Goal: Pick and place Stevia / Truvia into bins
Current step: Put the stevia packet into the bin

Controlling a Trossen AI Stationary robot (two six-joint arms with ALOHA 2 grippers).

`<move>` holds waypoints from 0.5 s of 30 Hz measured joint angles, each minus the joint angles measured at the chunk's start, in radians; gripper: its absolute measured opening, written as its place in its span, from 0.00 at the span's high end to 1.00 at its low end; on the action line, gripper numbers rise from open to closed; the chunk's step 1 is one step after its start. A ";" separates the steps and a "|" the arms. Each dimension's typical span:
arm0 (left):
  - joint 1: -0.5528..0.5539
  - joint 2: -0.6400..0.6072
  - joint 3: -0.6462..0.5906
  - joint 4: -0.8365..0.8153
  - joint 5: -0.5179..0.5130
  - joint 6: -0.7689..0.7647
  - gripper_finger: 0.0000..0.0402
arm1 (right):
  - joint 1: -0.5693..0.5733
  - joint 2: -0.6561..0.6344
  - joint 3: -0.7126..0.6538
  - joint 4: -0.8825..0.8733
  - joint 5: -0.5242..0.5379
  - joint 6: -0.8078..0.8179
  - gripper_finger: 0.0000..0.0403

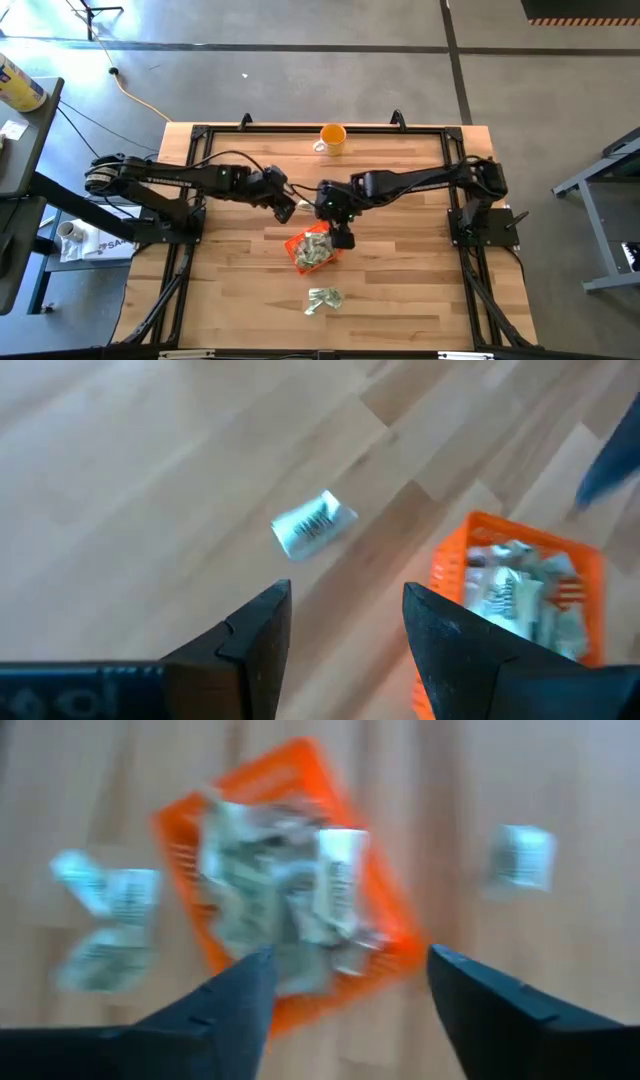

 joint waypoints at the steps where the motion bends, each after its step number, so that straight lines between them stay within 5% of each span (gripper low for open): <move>1: 0.009 0.002 -0.003 0.010 0.000 0.043 0.44 | 0.005 -0.022 0.000 -0.019 0.058 -0.007 0.37; 8: 0.057 0.144 -0.070 0.274 0.000 0.426 0.43 | 0.035 -0.172 0.000 -0.199 0.423 -0.030 0.21; 15: 0.117 0.377 -0.029 0.293 0.048 0.551 0.31 | 0.031 -0.278 0.000 -0.339 0.557 0.097 0.15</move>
